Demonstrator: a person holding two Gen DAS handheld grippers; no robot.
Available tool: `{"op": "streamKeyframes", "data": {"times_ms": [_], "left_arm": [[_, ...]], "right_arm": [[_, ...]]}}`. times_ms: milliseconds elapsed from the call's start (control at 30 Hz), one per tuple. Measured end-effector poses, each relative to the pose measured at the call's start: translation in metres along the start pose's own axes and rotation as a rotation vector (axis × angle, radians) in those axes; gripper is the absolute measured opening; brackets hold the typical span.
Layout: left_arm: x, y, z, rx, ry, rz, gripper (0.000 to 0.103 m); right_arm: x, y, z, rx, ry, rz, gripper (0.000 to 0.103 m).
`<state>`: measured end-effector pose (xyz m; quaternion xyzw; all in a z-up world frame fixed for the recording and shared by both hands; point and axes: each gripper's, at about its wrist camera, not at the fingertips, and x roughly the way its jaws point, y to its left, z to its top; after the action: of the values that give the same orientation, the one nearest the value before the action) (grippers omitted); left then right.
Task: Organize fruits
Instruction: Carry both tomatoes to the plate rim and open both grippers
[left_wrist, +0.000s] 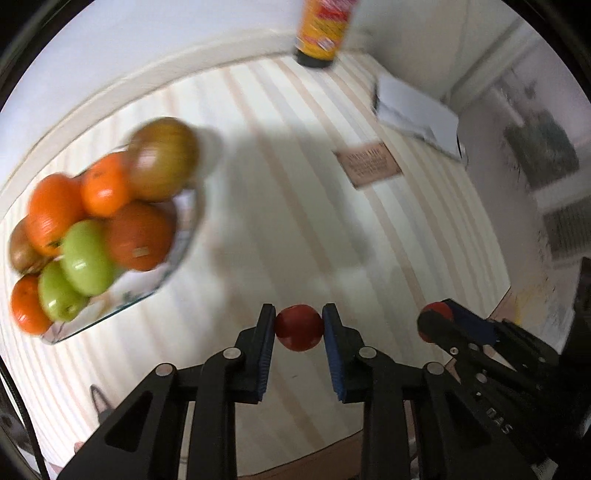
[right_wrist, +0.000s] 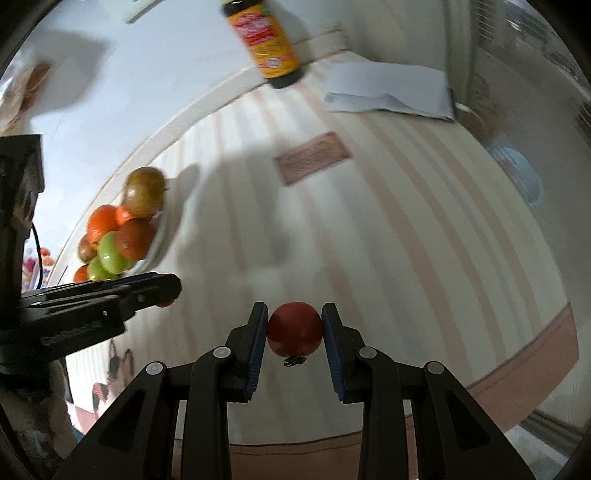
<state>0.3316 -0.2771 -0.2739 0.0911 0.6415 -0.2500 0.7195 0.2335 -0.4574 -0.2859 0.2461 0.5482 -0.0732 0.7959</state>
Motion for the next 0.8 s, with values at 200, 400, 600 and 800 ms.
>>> {"op": "streamKeyframes", "data": {"times_ms": [200, 400, 600, 800], "left_arm": [[-0.051, 0.059, -0.016, -0.156, -0.103, 0.004, 0.023], [-0.078, 0.139, -0.025, -0.348, -0.164, 0.041, 0.023], [-0.078, 0.193, -0.027, -0.467, -0.169, 0.059, 0.023], [-0.065, 0.215, -0.021, -0.508, -0.144, 0.050, 0.023]], "right_arm": [[0.009, 0.054, 0.012, -0.108, 0.019, 0.074, 0.033], [0.035, 0.122, 0.021, -0.204, 0.062, 0.166, 0.033], [0.070, 0.181, 0.024, -0.262, 0.089, 0.218, 0.033], [0.104, 0.204, 0.023, -0.239, 0.121, 0.229, 0.033]]}}
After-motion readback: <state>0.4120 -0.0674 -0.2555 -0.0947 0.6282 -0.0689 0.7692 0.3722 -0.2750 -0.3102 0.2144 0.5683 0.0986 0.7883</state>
